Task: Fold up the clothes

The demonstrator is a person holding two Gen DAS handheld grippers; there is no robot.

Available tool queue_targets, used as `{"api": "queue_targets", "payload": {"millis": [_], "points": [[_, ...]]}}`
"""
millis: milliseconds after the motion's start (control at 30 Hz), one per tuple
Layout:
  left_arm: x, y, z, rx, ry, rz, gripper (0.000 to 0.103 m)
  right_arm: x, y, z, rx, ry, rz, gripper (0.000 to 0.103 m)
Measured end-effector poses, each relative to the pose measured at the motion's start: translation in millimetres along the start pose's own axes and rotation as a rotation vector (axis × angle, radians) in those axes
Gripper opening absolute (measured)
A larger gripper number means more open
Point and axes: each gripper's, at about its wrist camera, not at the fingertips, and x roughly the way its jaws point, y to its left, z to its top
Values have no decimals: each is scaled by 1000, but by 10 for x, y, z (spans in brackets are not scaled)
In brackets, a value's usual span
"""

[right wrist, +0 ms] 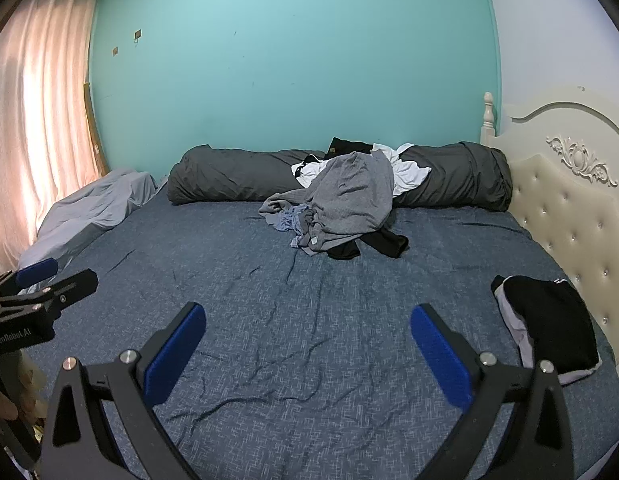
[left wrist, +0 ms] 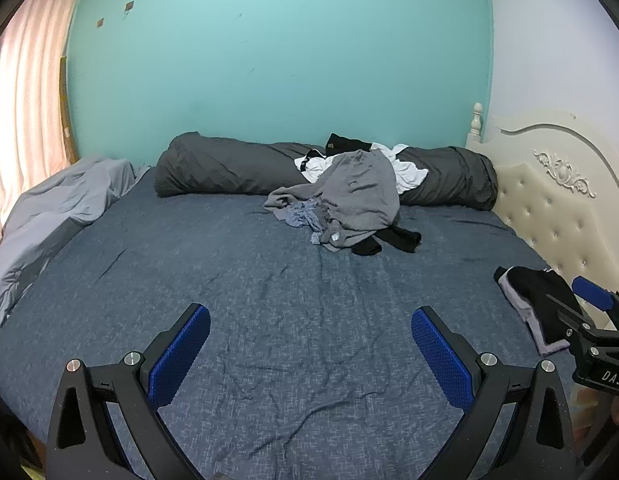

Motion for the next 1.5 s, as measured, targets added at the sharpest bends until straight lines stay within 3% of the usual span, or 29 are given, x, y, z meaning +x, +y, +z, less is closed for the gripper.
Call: {"api": "queue_targets", "payload": {"millis": [1500], "points": [[43,11,-36,16,-1,-6,103,22,-73,-18,15,4,4,103]]}}
